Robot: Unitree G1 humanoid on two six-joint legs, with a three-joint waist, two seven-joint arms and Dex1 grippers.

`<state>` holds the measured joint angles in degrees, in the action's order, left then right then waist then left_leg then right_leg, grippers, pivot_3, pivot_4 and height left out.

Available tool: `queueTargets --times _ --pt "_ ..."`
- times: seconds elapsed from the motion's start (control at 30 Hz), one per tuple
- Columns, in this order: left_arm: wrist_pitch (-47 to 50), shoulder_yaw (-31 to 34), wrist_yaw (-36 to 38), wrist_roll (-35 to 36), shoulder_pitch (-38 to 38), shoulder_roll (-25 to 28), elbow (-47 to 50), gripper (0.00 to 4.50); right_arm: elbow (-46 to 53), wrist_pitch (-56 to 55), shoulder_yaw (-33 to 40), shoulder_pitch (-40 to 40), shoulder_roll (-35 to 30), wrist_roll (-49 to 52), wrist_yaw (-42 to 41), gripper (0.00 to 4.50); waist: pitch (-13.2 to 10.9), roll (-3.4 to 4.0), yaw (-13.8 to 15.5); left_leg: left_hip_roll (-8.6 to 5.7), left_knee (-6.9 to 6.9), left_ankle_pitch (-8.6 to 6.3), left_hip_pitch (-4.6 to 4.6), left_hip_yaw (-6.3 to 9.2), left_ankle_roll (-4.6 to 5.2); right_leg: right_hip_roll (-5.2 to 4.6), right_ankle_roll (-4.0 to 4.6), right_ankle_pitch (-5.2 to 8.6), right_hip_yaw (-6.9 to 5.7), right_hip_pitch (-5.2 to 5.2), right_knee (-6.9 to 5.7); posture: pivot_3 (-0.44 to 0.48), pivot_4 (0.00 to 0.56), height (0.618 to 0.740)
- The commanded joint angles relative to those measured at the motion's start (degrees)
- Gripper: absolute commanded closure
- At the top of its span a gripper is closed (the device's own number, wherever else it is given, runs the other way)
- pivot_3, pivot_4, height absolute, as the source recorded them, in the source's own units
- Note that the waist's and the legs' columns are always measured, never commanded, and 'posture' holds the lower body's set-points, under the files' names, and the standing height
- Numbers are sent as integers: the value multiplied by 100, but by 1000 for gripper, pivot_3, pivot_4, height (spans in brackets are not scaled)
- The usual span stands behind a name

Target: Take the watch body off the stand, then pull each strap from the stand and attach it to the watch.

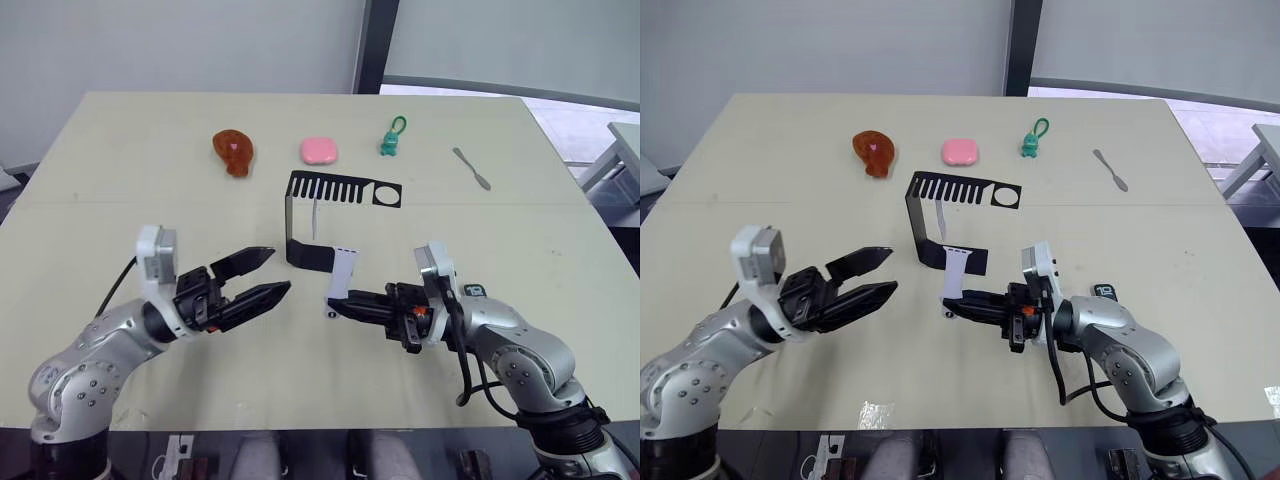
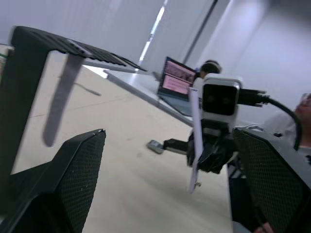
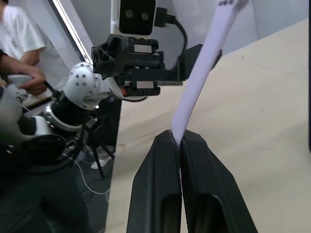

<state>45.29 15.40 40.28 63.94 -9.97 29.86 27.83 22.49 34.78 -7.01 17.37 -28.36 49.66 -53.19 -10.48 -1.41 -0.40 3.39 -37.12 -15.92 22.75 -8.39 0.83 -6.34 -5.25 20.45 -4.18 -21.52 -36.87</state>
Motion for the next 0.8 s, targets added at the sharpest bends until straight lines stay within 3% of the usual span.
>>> queueTargets --times 0.03,0.13,0.27,0.37,0.43,0.8 --pt "238 -255 -122 459 -245 -105 -73 24 209 273 -2 167 108 274 68 4500 0 0 -3 0 0 0 0 -1 -1 1 0 0 0 0 0 0 150 740" --pt "427 -376 -211 799 -388 -178 -143 24 226 413 -24 244 189 288 94 4500 0 0 -2 0 -1 1 1 -1 -1 4 0 0 1 -1 0 0 150 740" --pt "409 -563 -221 734 -420 -291 -180 24 261 514 -78 302 276 240 73 4500 0 0 -1 0 -3 2 1 -2 -2 5 0 0 2 -1 0 0 150 740" --pt "375 -561 -325 843 -501 -434 -238 914 261 552 -85 343 309 228 85 4500 0 0 8 0 -5 2 1 -1 -2 5 0 0 2 -1 0 0 150 740" --pt "395 -543 -418 911 -552 -508 -285 1889 263 559 -83 360 326 208 101 4500 0 0 10 0 -5 2 1 -2 -2 5 0 0 2 -1 0 0 150 740" --pt "492 -582 -659 1089 -580 -622 -392 1889 207 501 -62 419 390 120 168 4500 0 0 8 0 -5 2 3 -2 -3 6 0 0 2 -2 3 0 150 740"
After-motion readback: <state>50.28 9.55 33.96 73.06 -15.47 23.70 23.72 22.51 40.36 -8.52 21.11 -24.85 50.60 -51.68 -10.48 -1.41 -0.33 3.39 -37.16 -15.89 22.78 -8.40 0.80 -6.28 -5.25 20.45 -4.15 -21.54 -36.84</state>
